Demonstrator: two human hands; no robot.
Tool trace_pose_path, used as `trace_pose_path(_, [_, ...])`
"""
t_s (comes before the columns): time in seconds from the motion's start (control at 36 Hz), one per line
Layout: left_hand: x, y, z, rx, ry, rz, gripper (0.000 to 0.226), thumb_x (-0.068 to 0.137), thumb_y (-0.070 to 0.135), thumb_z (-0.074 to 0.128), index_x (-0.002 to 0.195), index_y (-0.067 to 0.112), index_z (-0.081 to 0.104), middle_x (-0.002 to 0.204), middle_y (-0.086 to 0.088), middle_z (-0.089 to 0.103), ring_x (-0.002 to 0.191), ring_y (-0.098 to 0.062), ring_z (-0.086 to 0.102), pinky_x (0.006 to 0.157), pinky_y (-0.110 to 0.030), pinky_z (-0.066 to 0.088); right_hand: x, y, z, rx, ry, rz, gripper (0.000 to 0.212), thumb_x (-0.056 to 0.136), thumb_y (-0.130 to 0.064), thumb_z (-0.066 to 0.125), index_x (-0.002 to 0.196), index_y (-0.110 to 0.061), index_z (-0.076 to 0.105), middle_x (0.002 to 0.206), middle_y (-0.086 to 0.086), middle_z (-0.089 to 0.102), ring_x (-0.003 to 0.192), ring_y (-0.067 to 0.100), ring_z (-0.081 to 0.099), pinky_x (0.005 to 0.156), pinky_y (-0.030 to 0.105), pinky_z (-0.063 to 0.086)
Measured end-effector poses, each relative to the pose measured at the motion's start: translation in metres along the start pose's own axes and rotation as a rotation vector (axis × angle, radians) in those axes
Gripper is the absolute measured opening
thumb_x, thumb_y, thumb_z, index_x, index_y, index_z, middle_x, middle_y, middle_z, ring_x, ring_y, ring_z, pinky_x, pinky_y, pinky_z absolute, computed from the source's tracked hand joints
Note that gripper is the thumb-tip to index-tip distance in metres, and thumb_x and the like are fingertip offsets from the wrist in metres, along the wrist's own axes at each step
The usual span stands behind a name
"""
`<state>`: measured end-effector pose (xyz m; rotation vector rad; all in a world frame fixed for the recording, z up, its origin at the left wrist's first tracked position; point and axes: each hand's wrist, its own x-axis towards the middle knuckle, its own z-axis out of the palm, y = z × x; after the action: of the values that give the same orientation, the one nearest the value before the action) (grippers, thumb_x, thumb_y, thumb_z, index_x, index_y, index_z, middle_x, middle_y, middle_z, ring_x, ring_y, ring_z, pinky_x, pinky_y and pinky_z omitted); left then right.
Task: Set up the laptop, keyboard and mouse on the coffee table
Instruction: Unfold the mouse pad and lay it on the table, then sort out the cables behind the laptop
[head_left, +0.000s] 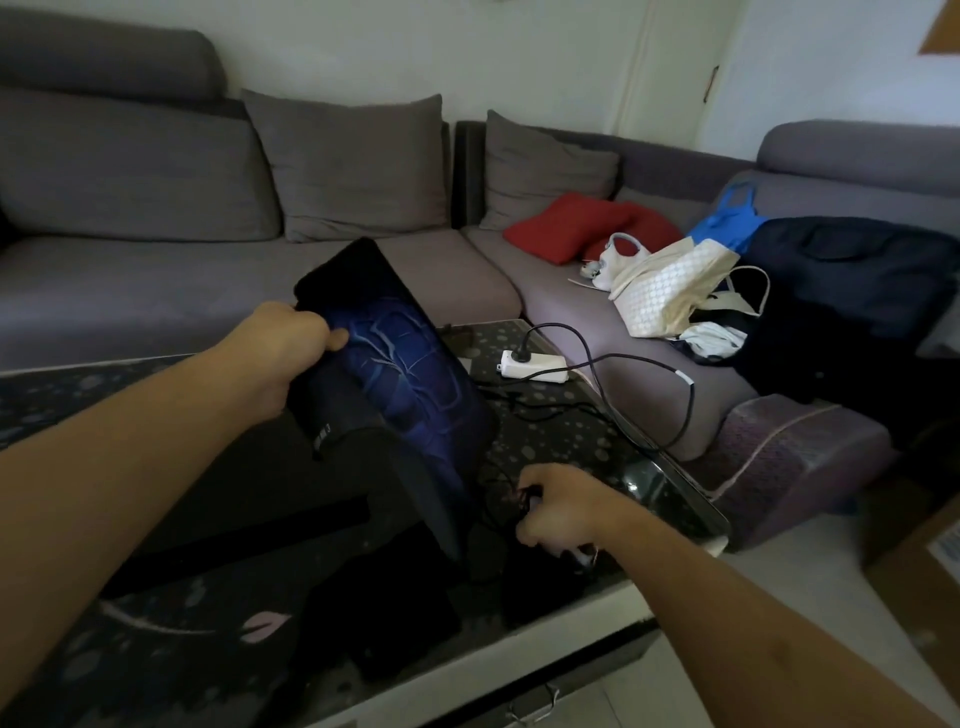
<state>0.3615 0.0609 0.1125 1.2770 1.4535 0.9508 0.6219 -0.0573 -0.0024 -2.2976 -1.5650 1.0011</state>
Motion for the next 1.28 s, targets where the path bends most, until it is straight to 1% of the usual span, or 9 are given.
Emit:
trace_pose_path(0.08, [-0.002, 0.004, -0.002, -0.141, -0.06, -0.057, 0.024, 0.098, 0.008, 0.066, 0.122, 0.002, 0.064, 0.109, -0.019, 0.073, 0.09, -0.032, 0.07, 0.068, -0.04, 0.057, -0.003, -0.004, -0.027, 0.308, 0.216, 0.032, 0.021, 0.079, -0.006, 0.074, 0.099, -0.007, 0.068, 0.052, 0.003, 0.061, 0.038, 0.015, 0.056, 0.042, 0.025, 0.047])
trace_pose_path(0.25, [-0.007, -0.002, 0.016, -0.445, -0.189, -0.138, 0.016, 0.105, 0.014, 0.054, 0.108, 0.007, 0.068, 0.071, -0.008, 0.076, 0.054, -0.019, 0.073, 0.043, -0.028, 0.057, -0.036, -0.012, -0.105, 0.75, 0.725, -0.116, 0.025, 0.086, -0.014, 0.071, 0.11, -0.019, 0.065, 0.082, 0.006, 0.07, 0.069, 0.032, 0.07, 0.06, 0.045, 0.064])
trace_pose_path(0.39, [-0.011, -0.05, 0.064, -0.395, -0.155, -0.301, 0.028, 0.102, 0.004, 0.05, 0.124, 0.003, 0.067, 0.091, -0.017, 0.071, 0.072, -0.03, 0.067, 0.046, -0.034, 0.058, -0.043, -0.029, -0.142, 0.757, 1.131, -0.378, 0.027, 0.079, -0.021, 0.074, 0.1, -0.032, 0.061, 0.113, 0.011, 0.067, 0.074, 0.006, 0.065, 0.057, 0.014, 0.051])
trace_pose_path(0.58, [-0.042, -0.116, 0.116, 0.394, -0.34, -0.178, 0.01, 0.089, 0.001, 0.067, 0.099, -0.001, 0.065, 0.094, -0.016, 0.069, 0.087, -0.032, 0.067, 0.073, -0.043, 0.058, -0.025, -0.048, -0.109, 0.666, 0.791, -0.372, 0.031, 0.077, -0.016, 0.078, 0.105, -0.024, 0.067, 0.095, -0.001, 0.072, 0.086, 0.02, 0.07, 0.079, 0.034, 0.057])
trace_pose_path(0.72, [-0.029, -0.116, 0.118, 0.29, -0.251, -0.118, 0.012, 0.092, -0.002, 0.066, 0.098, 0.001, 0.056, 0.103, -0.021, 0.065, 0.099, -0.037, 0.066, 0.081, -0.043, 0.057, -0.014, -0.031, -0.072, 0.597, 0.397, -0.234, 0.025, 0.08, -0.011, 0.08, 0.098, -0.022, 0.068, 0.092, -0.001, 0.07, 0.075, 0.021, 0.068, 0.067, 0.032, 0.052])
trace_pose_path(0.89, [-0.022, -0.11, 0.127, -0.012, -0.279, -0.136, 0.015, 0.092, -0.004, 0.067, 0.106, 0.001, 0.068, 0.104, -0.022, 0.075, 0.091, -0.035, 0.073, 0.078, -0.044, 0.063, -0.018, -0.041, -0.085, 0.723, 0.384, -0.292, 0.024, 0.08, -0.013, 0.079, 0.101, -0.019, 0.068, 0.089, 0.004, 0.069, 0.075, 0.023, 0.067, 0.064, 0.038, 0.055])
trace_pose_path(1.06, [-0.023, -0.111, 0.138, 0.472, -0.194, -0.069, 0.048, 0.087, 0.013, 0.07, 0.126, -0.007, 0.05, 0.126, -0.026, 0.061, 0.114, -0.036, 0.064, 0.087, -0.038, 0.055, -0.017, -0.056, -0.082, 0.909, 0.246, -0.38, 0.038, 0.085, -0.007, 0.078, 0.118, -0.022, 0.069, 0.107, 0.007, 0.074, 0.081, 0.026, 0.073, 0.069, 0.05, 0.063])
trace_pose_path(1.17, [-0.025, -0.099, 0.124, 0.641, -0.048, 0.042, 0.064, 0.086, 0.025, 0.072, 0.138, 0.003, 0.041, 0.144, -0.021, 0.042, 0.133, -0.041, 0.045, 0.109, -0.045, 0.043, 0.001, -0.047, -0.061, 0.53, 0.34, -0.161, 0.109, 0.058, -0.026, 0.087, 0.153, -0.033, 0.035, 0.145, 0.009, 0.052, 0.124, 0.03, 0.061, 0.102, 0.041, 0.055])
trace_pose_path(1.28, [-0.019, -0.094, 0.113, 0.425, -0.24, -0.024, 0.026, 0.089, 0.018, 0.07, 0.115, 0.012, 0.07, 0.12, -0.014, 0.072, 0.107, -0.026, 0.068, 0.095, -0.037, 0.057, 0.008, -0.043, -0.048, 0.288, 0.402, 0.002, 0.097, 0.066, -0.032, 0.084, 0.147, -0.008, 0.038, 0.15, 0.019, 0.037, 0.129, 0.038, 0.051, 0.102, 0.037, 0.051])
